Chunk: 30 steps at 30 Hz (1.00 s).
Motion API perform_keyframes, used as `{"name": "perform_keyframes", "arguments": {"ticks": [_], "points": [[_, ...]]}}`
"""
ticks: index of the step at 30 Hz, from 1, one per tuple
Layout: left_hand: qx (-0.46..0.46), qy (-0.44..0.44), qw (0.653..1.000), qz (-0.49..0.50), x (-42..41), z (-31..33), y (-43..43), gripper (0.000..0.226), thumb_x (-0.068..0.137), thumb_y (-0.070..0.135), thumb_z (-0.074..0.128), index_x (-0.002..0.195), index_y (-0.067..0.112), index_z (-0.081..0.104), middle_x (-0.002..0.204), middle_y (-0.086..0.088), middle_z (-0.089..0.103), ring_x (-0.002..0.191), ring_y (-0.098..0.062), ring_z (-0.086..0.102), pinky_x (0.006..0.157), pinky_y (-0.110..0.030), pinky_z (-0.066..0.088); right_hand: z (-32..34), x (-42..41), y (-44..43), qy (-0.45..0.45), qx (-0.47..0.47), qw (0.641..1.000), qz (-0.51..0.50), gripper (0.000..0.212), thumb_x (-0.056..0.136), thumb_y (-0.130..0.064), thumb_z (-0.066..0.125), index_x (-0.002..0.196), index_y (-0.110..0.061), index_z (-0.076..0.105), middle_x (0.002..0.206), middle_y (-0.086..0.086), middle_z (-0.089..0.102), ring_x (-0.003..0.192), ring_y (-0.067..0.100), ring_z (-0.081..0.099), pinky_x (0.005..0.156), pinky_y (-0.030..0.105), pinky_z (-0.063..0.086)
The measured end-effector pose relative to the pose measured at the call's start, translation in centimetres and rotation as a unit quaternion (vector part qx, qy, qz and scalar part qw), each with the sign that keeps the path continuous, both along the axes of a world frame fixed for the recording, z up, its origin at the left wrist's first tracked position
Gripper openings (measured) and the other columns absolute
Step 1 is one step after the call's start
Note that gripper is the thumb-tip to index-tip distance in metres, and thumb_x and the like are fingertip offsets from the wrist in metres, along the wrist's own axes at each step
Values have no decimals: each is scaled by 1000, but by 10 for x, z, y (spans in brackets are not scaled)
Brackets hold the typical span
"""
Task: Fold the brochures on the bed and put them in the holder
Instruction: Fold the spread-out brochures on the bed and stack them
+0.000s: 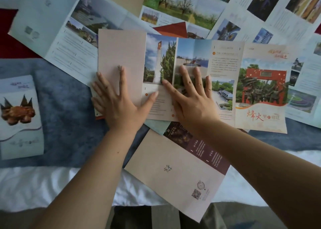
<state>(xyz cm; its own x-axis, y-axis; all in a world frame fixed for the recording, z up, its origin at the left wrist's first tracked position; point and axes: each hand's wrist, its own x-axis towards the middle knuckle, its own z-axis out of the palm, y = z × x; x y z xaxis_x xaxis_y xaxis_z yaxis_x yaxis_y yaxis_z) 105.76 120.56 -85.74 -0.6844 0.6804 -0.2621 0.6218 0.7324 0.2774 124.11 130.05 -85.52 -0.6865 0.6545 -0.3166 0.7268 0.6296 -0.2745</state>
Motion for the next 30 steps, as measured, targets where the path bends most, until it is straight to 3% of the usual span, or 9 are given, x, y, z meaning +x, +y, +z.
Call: {"name": "perform_keyframes", "arguments": {"ticks": [6, 14, 20, 24, 27, 30], "points": [[33, -22, 999, -2, -1, 2, -4, 109, 76, 92, 47, 162, 43, 2, 172, -15, -3, 157, -42, -2, 122, -64, 6, -10, -3, -4, 3, 26, 1000, 4, 63, 104, -49, 26, 162, -49, 0, 173, 10, -12, 154, 46, -19, 126, 61, -3], [84, -82, 993, -29, 4, 18, -5, 103, 79, 75, 58, 162, 42, 7, 172, -8, -6, 158, -35, 0, 121, -68, 7, 3, -9, -3, -1, -21, 1000, -12, 63, 100, -50, 13, 162, -48, 1, 173, 5, -14, 154, 42, -23, 125, 60, -8], [111, -106, 986, -69, 27, 24, 5, 93, 83, 65, 58, 161, 46, 9, 173, -5, 0, 158, -33, 2, 119, -67, 13, 8, -24, -4, 25, -58, 998, -6, 63, 102, -28, 37, 162, -39, 21, 173, 2, -12, 155, 40, -22, 127, 56, -6], [91, -96, 986, -97, 39, 25, 9, 92, 83, 62, 58, 160, 49, 9, 173, -5, 0, 158, -33, -1, 116, -61, 12, 13, -7, 7, 23, -29, 998, -44, 71, 102, -46, 44, 165, -34, 14, 173, 7, -8, 158, 32, -14, 129, 53, 6], [79, -105, 985, -108, 47, 26, 15, 91, 82, 64, 52, 159, 51, 5, 173, -4, -4, 158, -33, -6, 117, -62, 7, 16, 25, 15, -64, 55, 988, -126, 85, 96, -74, 28, 165, -30, 5, 170, 17, -17, 157, 36, -17, 128, 55, 0], [77, -97, 986, -114, 57, 30, 26, 93, 78, 65, 51, 160, 49, 10, 173, -7, -1, 158, -34, -5, 117, -64, 9, 17, 63, 22, -101, 67, 976, -181, 87, 96, -78, 18, 165, -30, -4, 169, 19, -21, 156, 38, -20, 126, 56, -8]]}}
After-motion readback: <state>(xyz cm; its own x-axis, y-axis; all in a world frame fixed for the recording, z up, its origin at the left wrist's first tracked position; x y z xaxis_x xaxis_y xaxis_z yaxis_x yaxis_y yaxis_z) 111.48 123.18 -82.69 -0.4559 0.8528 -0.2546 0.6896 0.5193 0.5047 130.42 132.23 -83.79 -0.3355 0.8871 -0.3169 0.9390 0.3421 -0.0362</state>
